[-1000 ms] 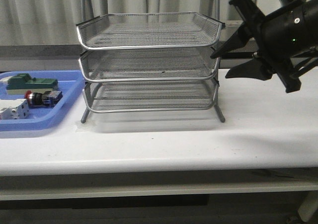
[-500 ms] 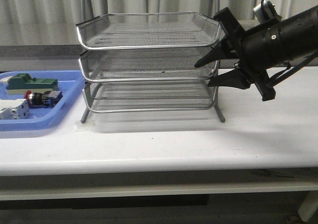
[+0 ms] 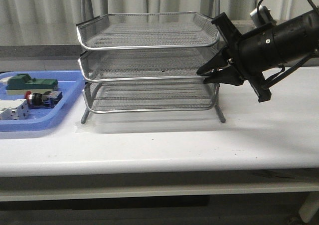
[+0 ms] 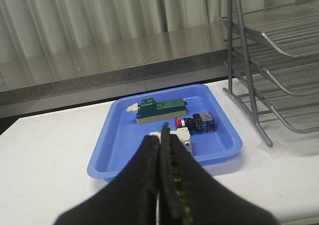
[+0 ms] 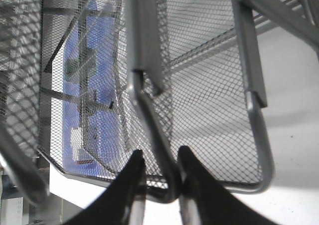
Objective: Place button on rack with both arms
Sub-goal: 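Reach the right gripper to the middle wire tray's front edge, then pull the middle wire tray toward the robot with the right gripper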
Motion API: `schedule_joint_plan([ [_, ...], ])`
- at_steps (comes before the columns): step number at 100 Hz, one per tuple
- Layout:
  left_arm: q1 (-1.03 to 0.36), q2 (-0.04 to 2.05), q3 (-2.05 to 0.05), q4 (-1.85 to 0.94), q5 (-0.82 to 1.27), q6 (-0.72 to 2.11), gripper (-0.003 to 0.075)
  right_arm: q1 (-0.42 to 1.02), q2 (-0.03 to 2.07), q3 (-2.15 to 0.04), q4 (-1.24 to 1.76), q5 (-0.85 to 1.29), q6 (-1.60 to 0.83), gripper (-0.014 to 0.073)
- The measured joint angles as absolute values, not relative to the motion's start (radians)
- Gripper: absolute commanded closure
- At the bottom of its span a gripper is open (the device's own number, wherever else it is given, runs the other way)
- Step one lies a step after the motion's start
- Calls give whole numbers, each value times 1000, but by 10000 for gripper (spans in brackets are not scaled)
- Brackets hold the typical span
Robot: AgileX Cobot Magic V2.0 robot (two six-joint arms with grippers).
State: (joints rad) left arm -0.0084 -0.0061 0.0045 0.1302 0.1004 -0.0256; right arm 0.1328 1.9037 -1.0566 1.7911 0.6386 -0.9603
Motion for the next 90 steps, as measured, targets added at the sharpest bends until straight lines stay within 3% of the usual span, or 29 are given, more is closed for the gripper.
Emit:
schedule_joint_plan([
  [17, -8, -6, 5, 130, 100, -26, 741, 133, 1908, -1057, 1798, 638, -951, 622],
  [90, -8, -6, 5, 130, 100, -26, 741, 125, 1821, -820, 1878, 755, -999, 621],
])
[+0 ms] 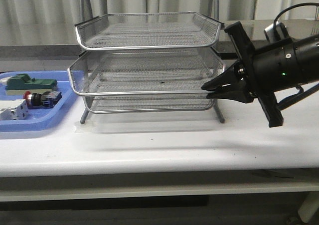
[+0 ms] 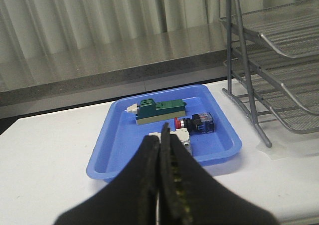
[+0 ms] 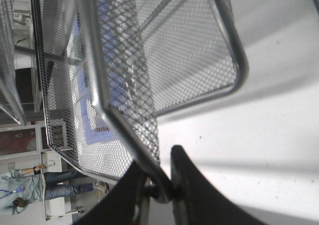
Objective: Place button on rack with both arms
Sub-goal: 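Pull the middle wire tray toward the robot with the right gripper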
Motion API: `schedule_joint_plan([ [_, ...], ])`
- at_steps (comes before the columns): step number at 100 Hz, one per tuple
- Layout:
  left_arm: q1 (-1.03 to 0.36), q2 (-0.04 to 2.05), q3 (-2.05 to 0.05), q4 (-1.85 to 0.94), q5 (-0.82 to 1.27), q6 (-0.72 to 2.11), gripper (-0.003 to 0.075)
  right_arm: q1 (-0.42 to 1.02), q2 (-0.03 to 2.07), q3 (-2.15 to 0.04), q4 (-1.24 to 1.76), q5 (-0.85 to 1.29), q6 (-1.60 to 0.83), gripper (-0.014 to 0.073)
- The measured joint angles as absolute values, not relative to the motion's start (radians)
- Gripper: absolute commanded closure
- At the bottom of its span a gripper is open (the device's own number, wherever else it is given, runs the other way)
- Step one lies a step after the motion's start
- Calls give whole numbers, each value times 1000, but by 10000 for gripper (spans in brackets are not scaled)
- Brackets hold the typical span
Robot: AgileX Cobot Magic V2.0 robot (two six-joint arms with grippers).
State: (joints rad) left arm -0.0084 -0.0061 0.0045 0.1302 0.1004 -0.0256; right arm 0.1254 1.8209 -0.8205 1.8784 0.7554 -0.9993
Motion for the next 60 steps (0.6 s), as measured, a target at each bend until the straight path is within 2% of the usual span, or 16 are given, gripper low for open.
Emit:
schedule_joint_plan([
  [48, -8, -6, 5, 130, 100, -26, 741, 129, 1604, -555, 1828, 770, -1031, 615],
  [60, -8, -6, 5, 130, 100, -26, 741, 129, 1578, -546, 1817, 770, -1040, 547],
])
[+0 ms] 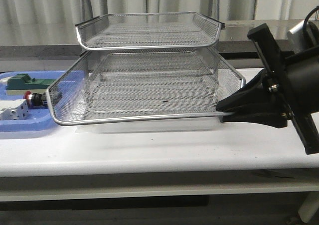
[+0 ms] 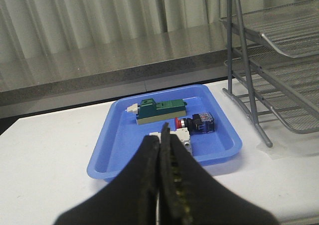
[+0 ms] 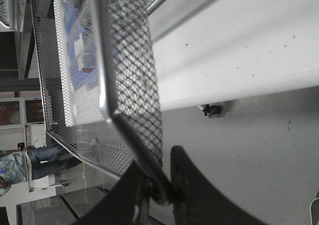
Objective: Place button on rack with both arms
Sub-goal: 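Pull the middle wire tray toward the robot with the right gripper, then release the tray and withdraw the right gripper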
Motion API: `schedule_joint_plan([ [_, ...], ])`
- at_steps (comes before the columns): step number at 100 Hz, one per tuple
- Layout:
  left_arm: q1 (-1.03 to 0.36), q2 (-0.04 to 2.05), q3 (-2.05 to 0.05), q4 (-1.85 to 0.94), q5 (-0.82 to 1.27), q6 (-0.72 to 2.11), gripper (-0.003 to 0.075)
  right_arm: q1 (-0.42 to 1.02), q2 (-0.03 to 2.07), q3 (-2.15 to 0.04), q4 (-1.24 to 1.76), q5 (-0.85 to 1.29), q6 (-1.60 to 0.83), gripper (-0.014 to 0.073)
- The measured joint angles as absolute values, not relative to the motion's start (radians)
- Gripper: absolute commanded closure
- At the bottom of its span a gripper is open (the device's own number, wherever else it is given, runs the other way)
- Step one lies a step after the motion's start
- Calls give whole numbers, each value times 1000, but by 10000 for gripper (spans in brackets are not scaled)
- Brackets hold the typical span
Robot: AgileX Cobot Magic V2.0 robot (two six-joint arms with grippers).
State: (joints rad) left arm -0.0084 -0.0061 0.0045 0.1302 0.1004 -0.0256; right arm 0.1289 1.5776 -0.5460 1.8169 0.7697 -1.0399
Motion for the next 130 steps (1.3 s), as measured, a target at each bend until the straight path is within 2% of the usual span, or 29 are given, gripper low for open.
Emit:
schedule_joint_plan([
  [7, -8, -6, 5, 130, 100, -26, 741, 131, 1566, -546, 1813, 770, -1047, 449],
  [24, -8, -6, 5, 130, 100, -26, 741, 133, 1559, -545, 1775, 767, -1078, 116],
  [31, -8, -6, 5, 130, 100, -26, 741, 133, 1557, -545, 1773, 773, -1080, 46],
  [52, -8, -6, 5, 130, 100, -26, 741, 133, 1527, -545, 1715, 781, -1079, 38],
  [73, -8, -6, 5, 130, 100, -26, 741, 133, 1434, -545, 1469, 739, -958, 38],
  [102, -8, -6, 5, 130, 100, -26, 741, 131, 1190, -641, 911, 721, -596, 55],
  [130, -8, -6, 5, 130, 100, -26, 741, 131, 1017, -868, 221, 935, -130, 55],
])
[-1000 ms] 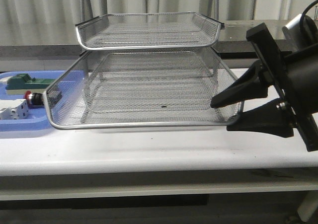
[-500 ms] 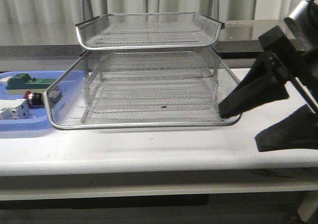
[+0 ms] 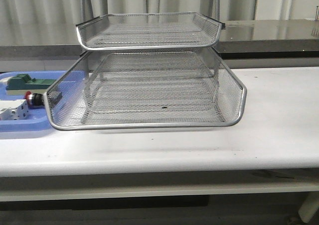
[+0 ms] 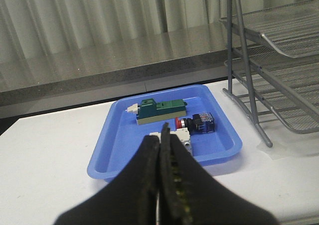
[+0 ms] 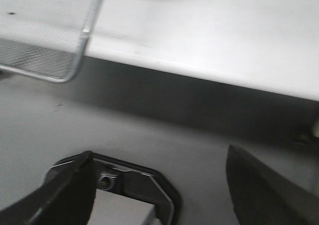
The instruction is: Place button on rack with both arms
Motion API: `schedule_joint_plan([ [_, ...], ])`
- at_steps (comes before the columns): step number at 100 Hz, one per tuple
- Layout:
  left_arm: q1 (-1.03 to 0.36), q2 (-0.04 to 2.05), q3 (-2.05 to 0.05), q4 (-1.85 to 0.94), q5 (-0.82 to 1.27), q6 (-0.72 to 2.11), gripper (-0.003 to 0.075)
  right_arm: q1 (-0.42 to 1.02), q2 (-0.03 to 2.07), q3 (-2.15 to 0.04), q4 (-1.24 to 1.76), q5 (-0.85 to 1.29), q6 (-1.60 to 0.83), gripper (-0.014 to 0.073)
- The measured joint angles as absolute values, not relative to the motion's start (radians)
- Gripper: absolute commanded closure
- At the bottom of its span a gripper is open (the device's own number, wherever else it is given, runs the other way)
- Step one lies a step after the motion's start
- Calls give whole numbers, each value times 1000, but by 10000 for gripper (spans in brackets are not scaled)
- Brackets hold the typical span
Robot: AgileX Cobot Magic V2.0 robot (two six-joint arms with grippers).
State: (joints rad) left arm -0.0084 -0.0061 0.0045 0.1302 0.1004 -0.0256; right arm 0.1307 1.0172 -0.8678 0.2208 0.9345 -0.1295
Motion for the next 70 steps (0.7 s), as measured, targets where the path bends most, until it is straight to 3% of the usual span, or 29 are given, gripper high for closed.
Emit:
schedule_joint_plan([
  [27, -8, -6, 5, 130, 100, -26, 741, 129, 841, -887, -69, 1078, 94, 55],
  [70, -8, -6, 5, 130, 100, -26, 741, 129, 710, -887, -172, 1157, 176, 55],
])
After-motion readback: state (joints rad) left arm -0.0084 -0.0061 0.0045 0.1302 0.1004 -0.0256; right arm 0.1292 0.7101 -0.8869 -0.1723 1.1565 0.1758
